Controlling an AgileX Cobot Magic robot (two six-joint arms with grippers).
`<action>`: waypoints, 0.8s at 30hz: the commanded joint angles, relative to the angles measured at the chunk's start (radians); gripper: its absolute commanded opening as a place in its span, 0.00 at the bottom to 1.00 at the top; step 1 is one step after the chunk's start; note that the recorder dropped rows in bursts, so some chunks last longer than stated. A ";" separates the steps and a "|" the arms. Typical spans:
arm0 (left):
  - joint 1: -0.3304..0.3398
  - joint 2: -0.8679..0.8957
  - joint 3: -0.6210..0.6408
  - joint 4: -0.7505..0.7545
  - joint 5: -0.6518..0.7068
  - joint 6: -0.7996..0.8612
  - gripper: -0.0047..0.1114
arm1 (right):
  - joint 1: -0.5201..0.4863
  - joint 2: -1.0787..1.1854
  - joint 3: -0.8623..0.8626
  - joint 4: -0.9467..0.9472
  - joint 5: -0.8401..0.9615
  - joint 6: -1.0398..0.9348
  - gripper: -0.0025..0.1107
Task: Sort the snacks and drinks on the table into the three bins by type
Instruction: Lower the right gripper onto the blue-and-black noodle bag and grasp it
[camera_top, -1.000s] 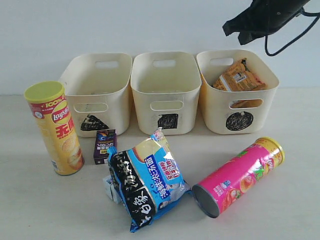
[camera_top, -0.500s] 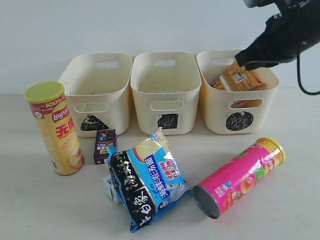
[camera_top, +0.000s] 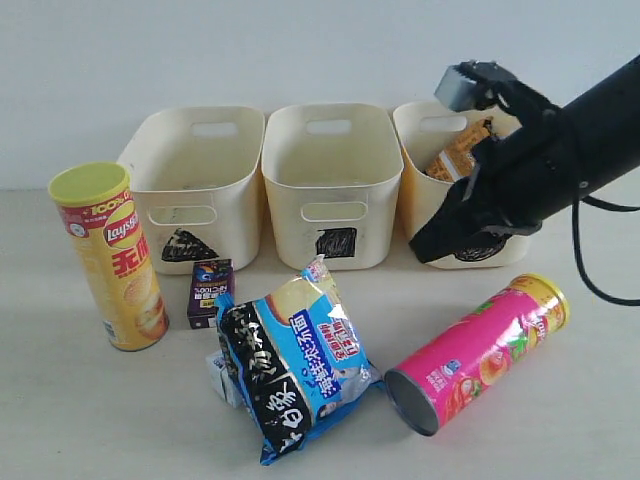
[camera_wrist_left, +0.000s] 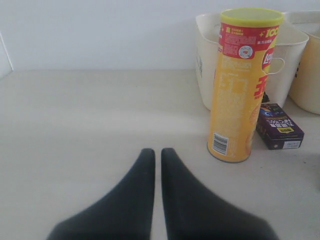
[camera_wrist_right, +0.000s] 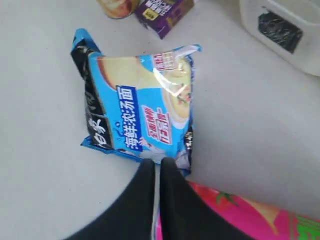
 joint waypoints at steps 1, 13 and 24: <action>0.003 -0.004 -0.003 -0.002 -0.007 -0.008 0.08 | 0.080 0.078 0.004 0.016 -0.043 0.021 0.22; 0.003 -0.004 -0.003 -0.002 -0.007 -0.008 0.08 | 0.080 0.251 0.002 0.030 -0.095 -0.054 0.72; 0.003 -0.004 -0.003 -0.002 -0.007 -0.008 0.08 | 0.080 0.355 -0.091 0.092 -0.101 -0.109 0.72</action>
